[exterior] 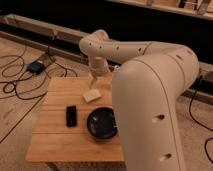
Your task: Push the eraser across the table
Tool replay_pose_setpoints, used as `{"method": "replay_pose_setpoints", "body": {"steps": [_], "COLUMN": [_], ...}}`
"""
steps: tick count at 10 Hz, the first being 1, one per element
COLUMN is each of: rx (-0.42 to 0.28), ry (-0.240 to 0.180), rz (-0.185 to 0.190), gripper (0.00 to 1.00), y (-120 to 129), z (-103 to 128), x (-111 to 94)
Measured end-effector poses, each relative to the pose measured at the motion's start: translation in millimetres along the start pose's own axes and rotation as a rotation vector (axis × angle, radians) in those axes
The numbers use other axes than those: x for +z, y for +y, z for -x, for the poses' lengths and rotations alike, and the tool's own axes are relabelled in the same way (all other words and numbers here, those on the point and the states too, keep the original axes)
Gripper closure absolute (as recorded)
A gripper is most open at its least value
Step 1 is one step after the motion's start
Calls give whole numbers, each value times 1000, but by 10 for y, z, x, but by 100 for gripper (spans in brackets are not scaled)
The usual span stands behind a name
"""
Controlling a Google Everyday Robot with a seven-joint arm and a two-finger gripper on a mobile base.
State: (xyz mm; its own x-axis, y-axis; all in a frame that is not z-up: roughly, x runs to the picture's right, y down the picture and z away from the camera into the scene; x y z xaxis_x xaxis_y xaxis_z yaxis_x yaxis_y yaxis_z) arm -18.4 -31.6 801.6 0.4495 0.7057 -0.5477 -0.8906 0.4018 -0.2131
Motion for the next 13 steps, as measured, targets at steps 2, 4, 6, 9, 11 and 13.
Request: {"method": "replay_pose_setpoints", "body": {"steps": [2, 4, 6, 9, 11, 13], "rx": [0, 0, 0, 0, -30, -116], "ry": [0, 0, 0, 0, 6, 11], "rz": [0, 0, 0, 0, -5, -3], "gripper": [20, 20, 20, 20, 20, 20], "y": [0, 0, 0, 0, 67, 355], "z": [0, 0, 0, 0, -28, -47], "x": [0, 0, 0, 1, 16, 30]}}
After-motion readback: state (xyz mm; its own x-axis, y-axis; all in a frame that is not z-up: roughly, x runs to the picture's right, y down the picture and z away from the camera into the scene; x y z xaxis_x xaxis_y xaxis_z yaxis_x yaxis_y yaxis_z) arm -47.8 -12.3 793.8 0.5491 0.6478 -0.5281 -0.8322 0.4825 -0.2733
